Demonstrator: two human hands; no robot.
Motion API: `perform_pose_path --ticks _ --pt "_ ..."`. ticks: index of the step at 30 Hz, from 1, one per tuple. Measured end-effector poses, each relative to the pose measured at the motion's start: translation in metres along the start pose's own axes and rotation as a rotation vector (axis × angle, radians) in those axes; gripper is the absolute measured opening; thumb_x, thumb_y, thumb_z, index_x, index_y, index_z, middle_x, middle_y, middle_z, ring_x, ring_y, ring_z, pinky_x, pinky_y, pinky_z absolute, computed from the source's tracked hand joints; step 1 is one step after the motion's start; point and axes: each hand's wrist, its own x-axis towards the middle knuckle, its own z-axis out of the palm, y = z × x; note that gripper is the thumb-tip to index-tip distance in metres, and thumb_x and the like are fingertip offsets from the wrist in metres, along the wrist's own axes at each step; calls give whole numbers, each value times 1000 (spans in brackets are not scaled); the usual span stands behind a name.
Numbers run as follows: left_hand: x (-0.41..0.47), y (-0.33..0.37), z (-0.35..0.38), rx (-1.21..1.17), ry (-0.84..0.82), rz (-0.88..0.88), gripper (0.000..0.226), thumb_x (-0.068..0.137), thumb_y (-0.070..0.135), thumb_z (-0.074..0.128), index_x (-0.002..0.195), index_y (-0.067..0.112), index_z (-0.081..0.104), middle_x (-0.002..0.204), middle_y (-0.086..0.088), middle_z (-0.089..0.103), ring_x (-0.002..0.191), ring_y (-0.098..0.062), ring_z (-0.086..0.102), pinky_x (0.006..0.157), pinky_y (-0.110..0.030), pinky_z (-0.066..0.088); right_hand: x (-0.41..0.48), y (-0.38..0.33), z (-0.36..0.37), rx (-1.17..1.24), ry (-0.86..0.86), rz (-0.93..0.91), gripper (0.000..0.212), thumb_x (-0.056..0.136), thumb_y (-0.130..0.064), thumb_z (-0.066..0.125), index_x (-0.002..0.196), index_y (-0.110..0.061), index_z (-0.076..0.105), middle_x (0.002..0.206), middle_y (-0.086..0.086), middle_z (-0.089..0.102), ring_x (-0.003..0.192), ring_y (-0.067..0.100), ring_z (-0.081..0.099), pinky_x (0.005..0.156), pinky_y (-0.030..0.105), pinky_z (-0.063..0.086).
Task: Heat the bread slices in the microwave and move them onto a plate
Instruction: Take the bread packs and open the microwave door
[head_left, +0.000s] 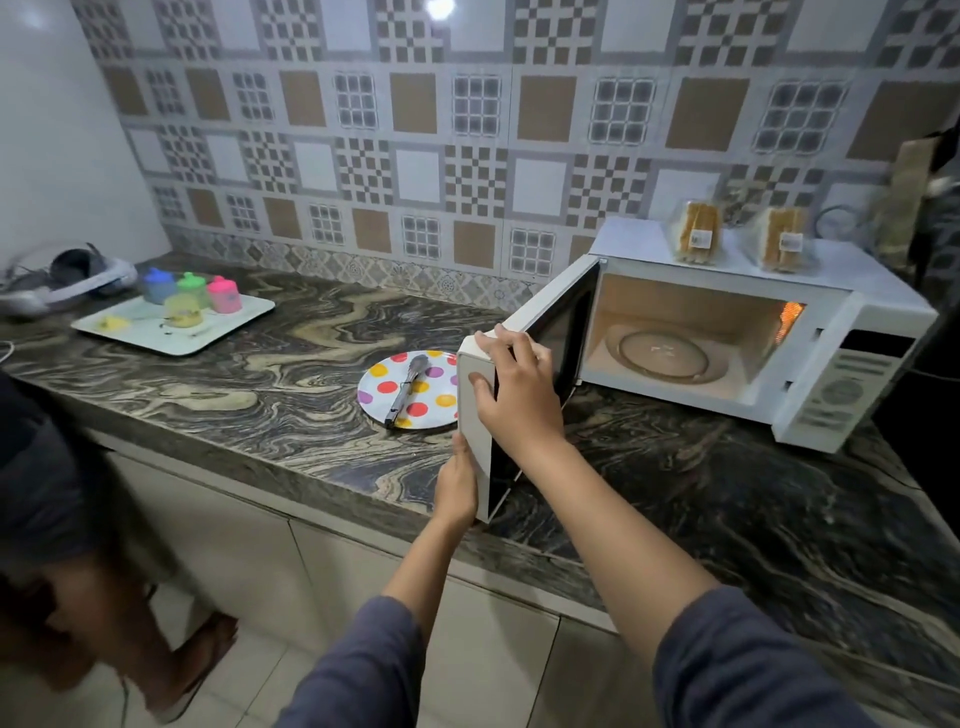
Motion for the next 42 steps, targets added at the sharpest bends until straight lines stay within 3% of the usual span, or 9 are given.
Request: perform_pose_path --ticks 5,9,15,20,23,27,29,34,42 --pt "-4 -2 0 -7 -2 -32 66 93 61 11 121 20 56 120 -11 60 102 -24 56 93 -37 45 -6 4 -5 54 -57 -26 54 91 -12 49 142 -21 36 153 -1 26 143 23 12 116 34 15" --pt "-17 -12 -5 -41 7 -125 70 93 61 11 130 18 52 132 -9 55 121 -26 50 96 -32 38 -23 9 -16 134 -77 -54 54 95 -14 45 146 -23 28 157 -4 15 146 15 3 111 23 6" --pt "-52 -41 5 167 48 -84 58 99 44 20 127 3 52 132 -16 54 121 -30 49 93 -33 37 -61 30 -30 200 20 59 39 97 -17 44 136 -17 46 151 1 32 143 15 19 113 24 14" --pt "-85 -43 51 275 -112 -39 45 100 33 32 119 -2 54 124 -19 58 114 -30 52 88 -32 39 -91 68 -55 147 27 188 34 97 -17 44 129 -13 53 143 4 42 138 17 29 111 23 19" --pt "-88 -16 85 249 -230 4 40 100 32 35 119 2 54 112 -13 58 112 -29 54 78 -24 35 -96 93 -84 105 71 264 32 97 -17 44 127 -11 55 138 5 46 134 17 35 112 28 25" --pt "-72 33 133 212 -330 136 35 98 34 39 113 8 56 114 -13 61 108 -27 56 89 -31 44 -86 127 -128 29 172 320 27 95 -15 47 118 -7 60 122 8 57 119 21 49 99 27 36" --pt "-59 64 152 219 -355 230 33 98 30 41 115 6 56 111 -8 60 105 -22 55 85 -27 40 -75 146 -148 5 227 348 25 94 -14 48 115 -7 61 118 9 58 117 23 51 97 27 36" --pt "-7 137 190 240 -372 407 32 98 25 43 116 3 56 117 -12 60 113 -25 54 84 -24 36 -24 188 -191 -32 265 404 29 96 -18 46 122 -10 57 128 7 53 123 21 46 99 24 33" --pt "95 240 253 243 -253 556 45 95 24 45 136 5 39 139 -14 44 126 -26 43 103 -34 35 105 256 -241 -70 255 334 38 94 -17 49 132 -13 48 137 8 47 130 23 39 106 30 32"
